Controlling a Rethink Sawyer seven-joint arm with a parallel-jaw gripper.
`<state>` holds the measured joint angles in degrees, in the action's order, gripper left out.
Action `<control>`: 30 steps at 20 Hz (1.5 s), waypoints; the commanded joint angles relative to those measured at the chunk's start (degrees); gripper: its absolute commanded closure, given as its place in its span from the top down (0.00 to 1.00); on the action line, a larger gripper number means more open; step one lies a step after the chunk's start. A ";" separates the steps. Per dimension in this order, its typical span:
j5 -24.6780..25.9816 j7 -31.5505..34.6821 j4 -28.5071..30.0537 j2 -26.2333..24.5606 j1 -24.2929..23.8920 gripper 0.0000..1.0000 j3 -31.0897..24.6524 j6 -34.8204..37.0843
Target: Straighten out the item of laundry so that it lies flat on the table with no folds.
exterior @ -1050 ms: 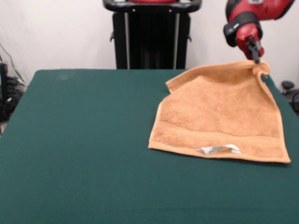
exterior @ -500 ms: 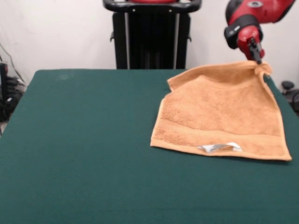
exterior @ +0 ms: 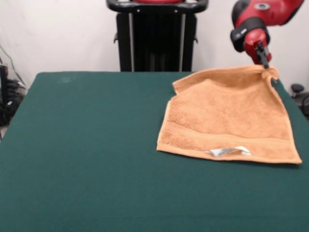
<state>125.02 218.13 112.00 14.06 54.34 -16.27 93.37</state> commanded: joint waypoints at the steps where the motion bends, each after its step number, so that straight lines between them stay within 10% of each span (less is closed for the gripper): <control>1: 4.79 16.50 -7.45 0.21 0.93 0.00 -4.17 3.24; 30: 16.97 22.19 1.84 -3.36 -8.26 0.00 0.18 8.15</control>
<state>134.33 218.13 113.46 12.29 50.34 -16.10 98.18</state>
